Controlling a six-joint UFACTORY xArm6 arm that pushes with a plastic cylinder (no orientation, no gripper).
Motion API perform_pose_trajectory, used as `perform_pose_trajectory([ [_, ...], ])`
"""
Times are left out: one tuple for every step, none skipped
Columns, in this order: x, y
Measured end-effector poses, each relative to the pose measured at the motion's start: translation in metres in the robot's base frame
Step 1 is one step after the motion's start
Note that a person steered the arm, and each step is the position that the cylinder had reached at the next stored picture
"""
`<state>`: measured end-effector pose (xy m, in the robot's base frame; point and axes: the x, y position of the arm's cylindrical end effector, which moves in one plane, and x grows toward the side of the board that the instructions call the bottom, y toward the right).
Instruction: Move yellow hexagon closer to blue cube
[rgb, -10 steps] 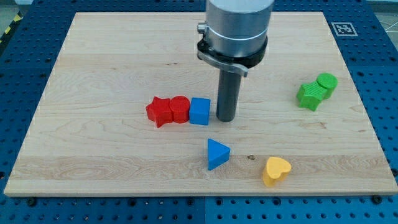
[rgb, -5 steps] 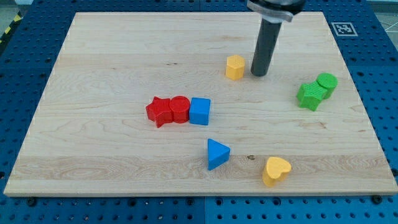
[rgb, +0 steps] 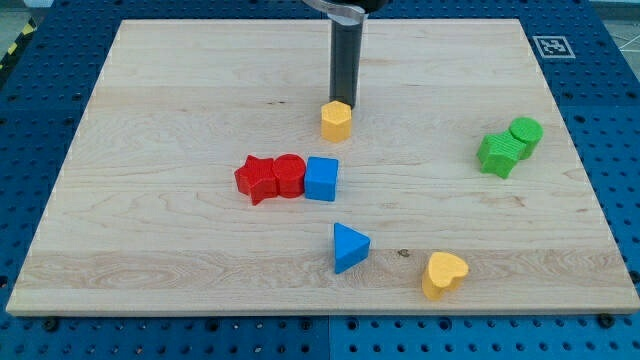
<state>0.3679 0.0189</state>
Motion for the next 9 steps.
perform_pose_trajectory([
  [0.002,-0.001],
  [0.013,0.0],
  [0.025,0.0],
  [0.026,0.0],
  [0.023,0.002],
  [0.016,0.016],
  [0.021,0.024],
  [0.026,0.024],
  [0.033,0.024],
])
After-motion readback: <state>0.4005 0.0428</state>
